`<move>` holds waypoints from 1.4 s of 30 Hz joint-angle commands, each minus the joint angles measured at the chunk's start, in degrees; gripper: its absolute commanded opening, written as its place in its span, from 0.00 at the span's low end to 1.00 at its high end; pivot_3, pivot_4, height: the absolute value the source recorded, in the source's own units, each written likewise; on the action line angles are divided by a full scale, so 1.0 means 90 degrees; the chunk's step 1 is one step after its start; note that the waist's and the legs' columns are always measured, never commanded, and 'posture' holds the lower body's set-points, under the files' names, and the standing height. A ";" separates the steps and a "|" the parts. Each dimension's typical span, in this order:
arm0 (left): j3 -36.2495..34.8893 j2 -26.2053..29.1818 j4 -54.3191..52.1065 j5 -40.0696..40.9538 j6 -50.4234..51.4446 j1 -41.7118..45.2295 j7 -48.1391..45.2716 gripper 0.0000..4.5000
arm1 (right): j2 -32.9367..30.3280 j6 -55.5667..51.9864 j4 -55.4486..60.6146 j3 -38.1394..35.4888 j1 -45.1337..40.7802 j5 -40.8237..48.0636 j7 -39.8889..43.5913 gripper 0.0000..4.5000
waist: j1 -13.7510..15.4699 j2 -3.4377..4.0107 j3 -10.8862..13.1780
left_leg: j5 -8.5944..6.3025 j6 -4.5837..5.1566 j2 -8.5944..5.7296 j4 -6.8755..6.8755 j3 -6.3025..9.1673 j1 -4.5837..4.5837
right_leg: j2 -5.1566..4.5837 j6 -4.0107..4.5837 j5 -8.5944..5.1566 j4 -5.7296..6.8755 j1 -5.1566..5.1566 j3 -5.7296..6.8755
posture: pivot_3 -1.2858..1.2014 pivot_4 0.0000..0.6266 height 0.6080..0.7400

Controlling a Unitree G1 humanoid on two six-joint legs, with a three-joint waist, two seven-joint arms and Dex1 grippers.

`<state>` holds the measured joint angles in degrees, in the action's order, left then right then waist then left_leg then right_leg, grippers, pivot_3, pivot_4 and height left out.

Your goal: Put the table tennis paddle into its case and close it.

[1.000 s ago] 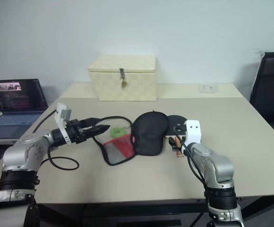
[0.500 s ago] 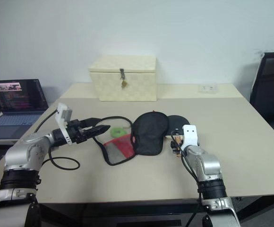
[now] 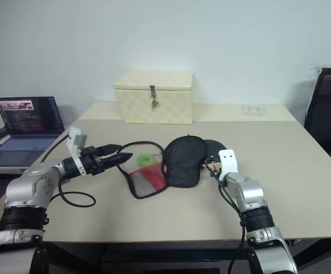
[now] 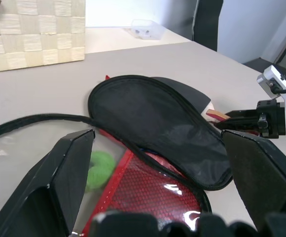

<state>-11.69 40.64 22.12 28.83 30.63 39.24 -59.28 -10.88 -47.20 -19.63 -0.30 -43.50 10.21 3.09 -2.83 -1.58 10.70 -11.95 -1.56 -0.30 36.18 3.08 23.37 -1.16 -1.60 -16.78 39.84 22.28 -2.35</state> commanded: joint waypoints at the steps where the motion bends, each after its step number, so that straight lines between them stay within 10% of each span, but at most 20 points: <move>1: -0.0162 0.0099 -0.0236 0.0034 -0.0125 0.0069 0.0006 1.00 | -0.0336 0.0222 -0.0186 -0.0461 -0.0235 -0.0181 -0.0231 0.24 | 0.0024 0.0000 0.0000 | 0.0000 0.0000 0.0000 -0.0001 0.0001 0.0000 | 0.0000 0.0000 0.0000 0.0000 0.0001 0.0001 | 0.52 0.24 1.00; 14: -0.0184 0.0150 -0.0298 0.0052 -0.0070 -0.0004 0.0009 1.00 | -0.0761 -0.0244 0.1037 -0.1075 -0.0622 0.0081 -0.0236 0.24 | 0.0018 0.0008 0.0005 | -0.0001 0.0001 0.0009 -0.0015 -0.0014 0.0118 | -0.0009 0.0002 0.0001 -0.0007 0.0126 -0.0011 | 0.52 0.24 1.00; 24: -0.0219 0.0112 -0.0346 0.0081 -0.0044 -0.0075 0.0091 1.00 | 0.1042 -0.2269 0.3155 -0.1113 -0.0653 0.0804 -0.0688 0.24 | -0.0099 0.0010 0.0006 | -0.0001 0.0001 0.0032 -0.0014 -0.0009 0.0113 | 0.0001 0.0009 -0.0002 0.0013 0.0132 -0.0009 | 0.52 0.24 1.00; 31: -0.0228 0.0083 -0.0504 0.0135 0.0018 -0.0143 0.0162 1.00 | 0.2231 -0.1746 0.2410 -0.0665 -0.0692 0.0661 -0.0952 0.24 | -0.0041 0.0010 0.0006 | 0.0000 0.0000 0.0013 -0.0012 -0.0007 0.0116 | -0.0008 0.0009 -0.0002 0.0008 0.0132 -0.0008 | 0.52 0.24 1.00; 42: -0.0336 0.0121 -0.0746 0.0171 0.0155 -0.0277 0.0249 1.00 | 0.2222 -0.0376 0.0732 -0.0240 -0.0784 0.0392 -0.0895 0.24 | -0.0051 0.0010 0.0006 | 0.0000 0.0000 0.0012 -0.0013 -0.0007 0.0115 | -0.0006 0.0009 -0.0002 0.0009 0.0132 -0.0007 | 0.52 0.24 1.00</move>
<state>-12.94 40.76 18.15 29.21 32.14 36.61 -57.02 7.00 -54.15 -13.79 -2.68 -48.35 14.30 -5.26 -3.29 -1.50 10.75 -11.95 -1.56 -0.20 36.06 3.01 24.41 -1.22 -1.52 -16.80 39.92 23.47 -2.41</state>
